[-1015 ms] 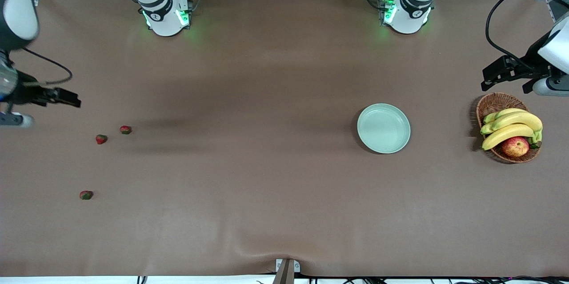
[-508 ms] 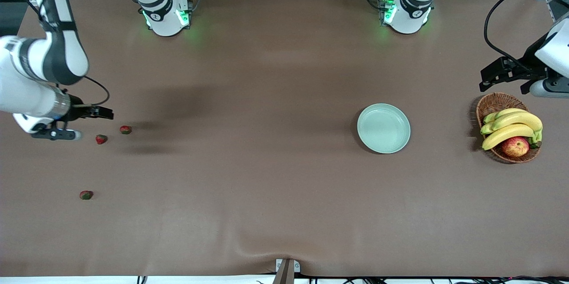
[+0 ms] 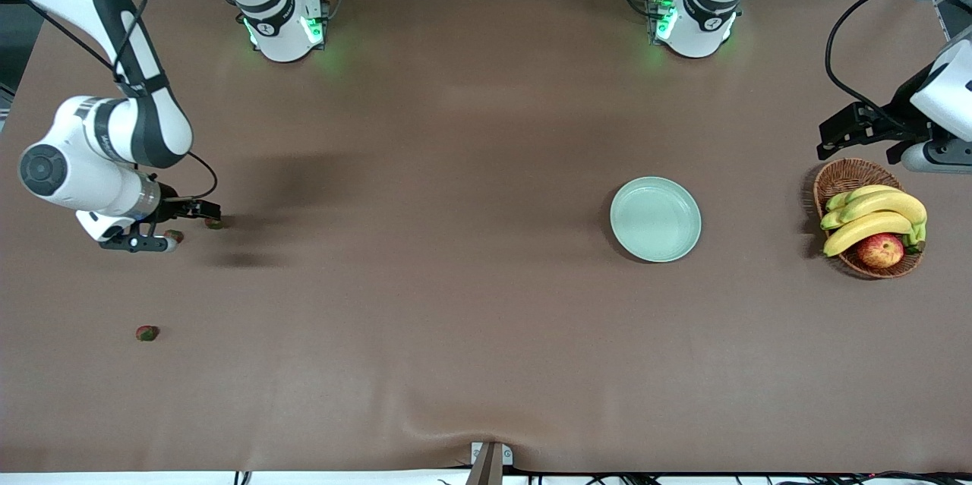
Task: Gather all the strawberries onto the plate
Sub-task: 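Reach the right gripper down over the strawberries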
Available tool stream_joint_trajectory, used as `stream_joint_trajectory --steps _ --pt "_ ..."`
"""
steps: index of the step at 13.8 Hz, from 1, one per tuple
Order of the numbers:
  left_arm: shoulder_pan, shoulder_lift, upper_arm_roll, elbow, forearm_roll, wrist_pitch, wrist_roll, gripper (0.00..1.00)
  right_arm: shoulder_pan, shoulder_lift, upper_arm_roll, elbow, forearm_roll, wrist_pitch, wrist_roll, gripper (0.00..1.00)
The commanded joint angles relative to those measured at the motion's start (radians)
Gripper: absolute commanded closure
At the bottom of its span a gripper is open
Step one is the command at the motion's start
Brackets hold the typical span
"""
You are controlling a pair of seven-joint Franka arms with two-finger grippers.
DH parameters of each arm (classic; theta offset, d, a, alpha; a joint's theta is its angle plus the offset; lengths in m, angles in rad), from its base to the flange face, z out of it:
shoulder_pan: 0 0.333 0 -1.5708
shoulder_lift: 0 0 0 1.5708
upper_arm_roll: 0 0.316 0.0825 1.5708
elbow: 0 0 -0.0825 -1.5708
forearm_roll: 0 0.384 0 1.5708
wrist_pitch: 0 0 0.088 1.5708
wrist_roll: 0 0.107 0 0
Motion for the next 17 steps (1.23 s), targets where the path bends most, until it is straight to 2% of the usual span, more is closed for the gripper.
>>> stream_joint_trajectory --steps 1,6,17 --pt "0.007 0.0 -0.004 0.011 0.003 -0.012 0.002 0.0 -0.042 0.031 0.014 -0.033 -0.021 0.084 -0.012 0.0" --pt "0.007 0.001 -0.004 0.01 0.003 -0.012 0.002 0.0 -0.053 0.082 0.014 -0.037 -0.021 0.12 -0.011 0.0" --pt "0.007 0.001 -0.006 0.009 0.003 -0.012 0.002 0.0 -0.055 0.117 0.014 -0.039 -0.021 0.138 -0.009 0.0"
